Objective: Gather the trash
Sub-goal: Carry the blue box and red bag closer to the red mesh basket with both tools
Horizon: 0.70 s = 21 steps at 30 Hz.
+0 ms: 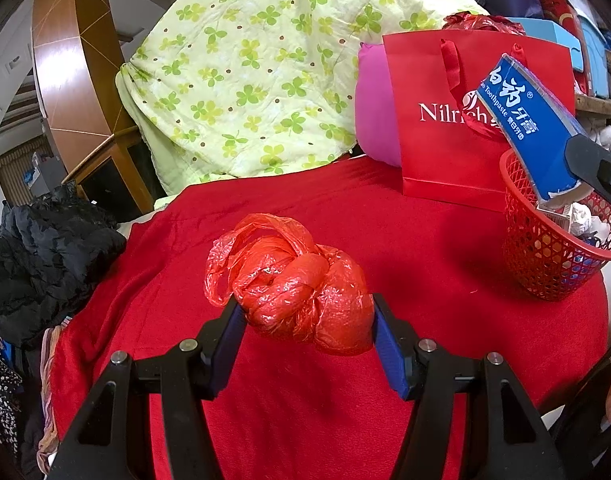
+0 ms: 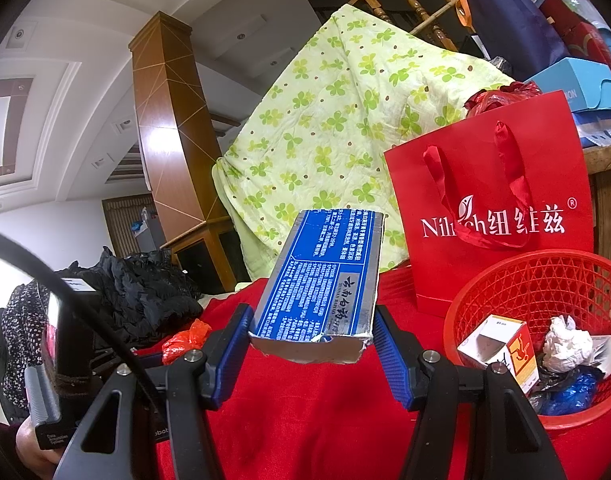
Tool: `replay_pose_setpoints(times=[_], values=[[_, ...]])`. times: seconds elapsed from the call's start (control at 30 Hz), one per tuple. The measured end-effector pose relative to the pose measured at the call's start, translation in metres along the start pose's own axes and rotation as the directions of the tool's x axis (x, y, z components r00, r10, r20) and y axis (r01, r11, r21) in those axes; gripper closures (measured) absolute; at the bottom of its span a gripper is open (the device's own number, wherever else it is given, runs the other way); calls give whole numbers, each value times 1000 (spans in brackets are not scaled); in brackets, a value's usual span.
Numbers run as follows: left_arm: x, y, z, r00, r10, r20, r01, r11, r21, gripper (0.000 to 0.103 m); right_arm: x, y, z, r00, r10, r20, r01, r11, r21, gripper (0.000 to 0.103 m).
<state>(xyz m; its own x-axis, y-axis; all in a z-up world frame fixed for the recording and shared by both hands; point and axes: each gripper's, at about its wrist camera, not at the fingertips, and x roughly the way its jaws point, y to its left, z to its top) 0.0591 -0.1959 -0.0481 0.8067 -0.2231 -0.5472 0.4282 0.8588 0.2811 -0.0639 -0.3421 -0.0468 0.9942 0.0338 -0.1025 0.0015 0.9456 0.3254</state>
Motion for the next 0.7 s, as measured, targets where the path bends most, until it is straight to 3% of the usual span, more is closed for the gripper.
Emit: replay_pose_setpoints(times=[0.7], values=[[5, -7, -3, 1000, -3, -7, 3, 1000, 22, 40, -6, -5, 1, 1000, -17, 5, 17, 1000, 8, 40]])
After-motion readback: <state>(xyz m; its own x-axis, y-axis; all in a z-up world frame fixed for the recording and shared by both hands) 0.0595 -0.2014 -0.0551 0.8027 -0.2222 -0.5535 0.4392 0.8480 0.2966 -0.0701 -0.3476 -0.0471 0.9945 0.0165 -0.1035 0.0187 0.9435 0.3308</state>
